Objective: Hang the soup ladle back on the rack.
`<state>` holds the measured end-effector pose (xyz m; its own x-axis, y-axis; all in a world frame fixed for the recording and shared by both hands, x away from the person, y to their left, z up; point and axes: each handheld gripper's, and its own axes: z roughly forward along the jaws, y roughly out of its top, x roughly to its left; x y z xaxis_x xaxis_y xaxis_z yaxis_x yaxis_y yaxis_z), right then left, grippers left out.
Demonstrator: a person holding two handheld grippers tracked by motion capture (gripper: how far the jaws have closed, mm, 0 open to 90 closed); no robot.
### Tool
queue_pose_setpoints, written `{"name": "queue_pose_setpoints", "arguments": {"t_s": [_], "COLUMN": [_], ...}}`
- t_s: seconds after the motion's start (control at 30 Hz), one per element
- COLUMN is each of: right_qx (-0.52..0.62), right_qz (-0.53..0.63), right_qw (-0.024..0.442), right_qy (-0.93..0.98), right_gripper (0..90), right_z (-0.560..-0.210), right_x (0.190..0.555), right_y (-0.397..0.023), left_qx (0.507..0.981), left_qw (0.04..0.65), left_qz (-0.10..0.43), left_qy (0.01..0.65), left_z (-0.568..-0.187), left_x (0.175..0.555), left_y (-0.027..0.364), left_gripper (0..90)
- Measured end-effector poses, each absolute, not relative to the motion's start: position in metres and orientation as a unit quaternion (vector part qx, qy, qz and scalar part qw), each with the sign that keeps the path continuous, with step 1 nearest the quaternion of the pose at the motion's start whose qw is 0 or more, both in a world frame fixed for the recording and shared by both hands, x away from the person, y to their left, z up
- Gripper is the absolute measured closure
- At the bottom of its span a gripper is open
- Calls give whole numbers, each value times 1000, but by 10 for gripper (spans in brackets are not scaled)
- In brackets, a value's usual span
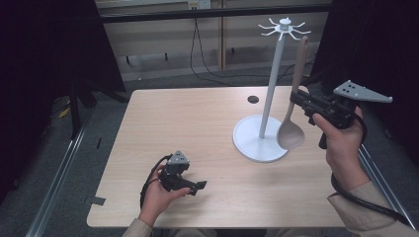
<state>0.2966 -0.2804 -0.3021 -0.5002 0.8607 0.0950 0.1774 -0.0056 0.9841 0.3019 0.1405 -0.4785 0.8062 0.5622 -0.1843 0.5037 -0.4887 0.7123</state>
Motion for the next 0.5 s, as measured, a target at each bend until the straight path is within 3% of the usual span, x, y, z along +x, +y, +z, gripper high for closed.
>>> {"name": "queue_pose_setpoints", "arguments": {"t_s": [0.5], "right_qx": [408], "right_qz": [577], "right_qw": [291], "right_qy": [645], "right_gripper": [787], "right_z": [-300], "right_x": [305], "right_y": [-278], "left_qx": [863], "left_qw": [399], "left_qz": [37], "left_qy": [308], "left_z": [-478], "left_x": [303], "left_y": [142], "left_gripper": [52]}}
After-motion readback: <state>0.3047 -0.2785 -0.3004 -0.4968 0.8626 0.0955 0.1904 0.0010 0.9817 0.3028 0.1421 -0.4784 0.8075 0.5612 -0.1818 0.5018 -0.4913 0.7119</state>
